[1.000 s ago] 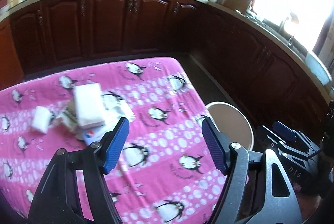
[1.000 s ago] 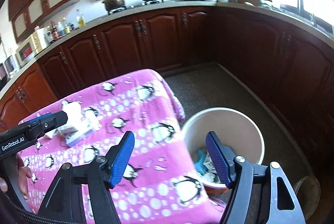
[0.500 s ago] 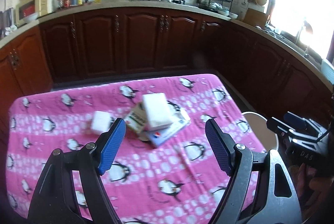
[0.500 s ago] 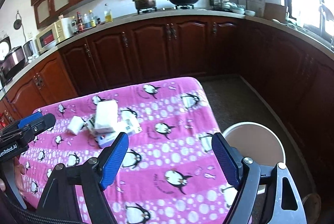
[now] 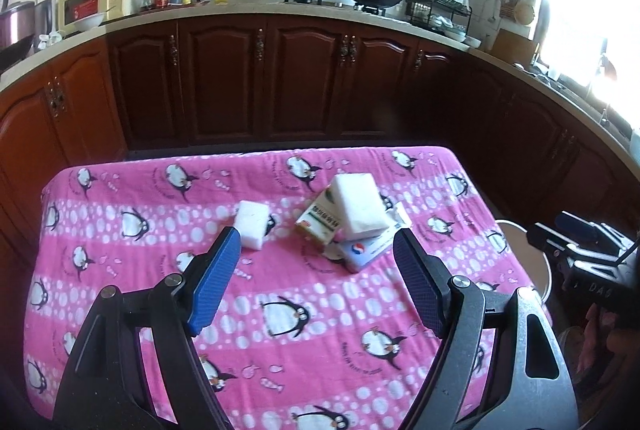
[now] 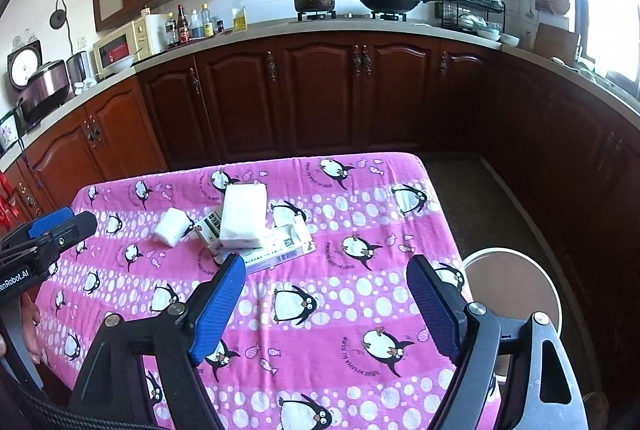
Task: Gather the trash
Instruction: 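Move both tools back over the remaining items on the table, then grasp small white foam block with left tool while right tool grasps large foam block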
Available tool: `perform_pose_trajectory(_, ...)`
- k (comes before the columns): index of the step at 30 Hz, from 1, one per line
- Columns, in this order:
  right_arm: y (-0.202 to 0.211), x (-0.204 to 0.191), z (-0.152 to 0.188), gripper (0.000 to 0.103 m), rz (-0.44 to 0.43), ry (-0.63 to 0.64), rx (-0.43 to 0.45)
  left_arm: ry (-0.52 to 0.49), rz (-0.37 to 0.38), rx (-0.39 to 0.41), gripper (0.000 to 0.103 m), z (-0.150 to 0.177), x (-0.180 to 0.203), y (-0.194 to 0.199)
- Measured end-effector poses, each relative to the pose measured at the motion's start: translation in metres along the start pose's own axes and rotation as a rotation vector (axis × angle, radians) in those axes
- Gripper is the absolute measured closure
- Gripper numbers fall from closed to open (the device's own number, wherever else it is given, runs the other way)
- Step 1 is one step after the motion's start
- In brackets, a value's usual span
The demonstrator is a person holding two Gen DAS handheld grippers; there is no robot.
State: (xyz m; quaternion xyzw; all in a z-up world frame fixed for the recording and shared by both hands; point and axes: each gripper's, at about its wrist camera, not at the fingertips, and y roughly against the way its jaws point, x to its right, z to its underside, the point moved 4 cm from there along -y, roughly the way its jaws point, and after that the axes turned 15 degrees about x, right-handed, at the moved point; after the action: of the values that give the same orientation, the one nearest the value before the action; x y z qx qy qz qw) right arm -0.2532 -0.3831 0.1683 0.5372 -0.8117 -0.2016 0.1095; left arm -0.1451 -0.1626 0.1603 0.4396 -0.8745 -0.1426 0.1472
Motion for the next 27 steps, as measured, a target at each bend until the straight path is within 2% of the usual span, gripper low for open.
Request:
perform_pose_trajectory(6,-0.006,-0.003,0.005,0.022,-0.014,-0.003,-0.018,0.034,-0.012,-0.051,0.025,0.015,-0.028,-0.006)
perform_pose_trajectory(10,-0.016,-0.008,0.011,0.022,-0.033,-0.001,-0.044,0.078,-0.002,-0.121,0.025,0.029,-0.044,-0.022)
perform_pose_trajectory(17,-0.042,-0.021,0.020,0.022,-0.087,0.009,-0.092,0.136,-0.020,-0.205,0.025,0.042,-0.064,-0.068)
perform_pose_trajectory(22,-0.075,-0.035,0.023,0.022,-0.174,-0.003,-0.154,0.147,-0.030,-0.237,0.025,0.045,-0.077,-0.105)
perform_pose_trajectory(27,-0.115,-0.049,0.021,0.022,-0.191,0.004,-0.196,0.155,-0.047,-0.282,0.025,0.048,-0.082,-0.145)
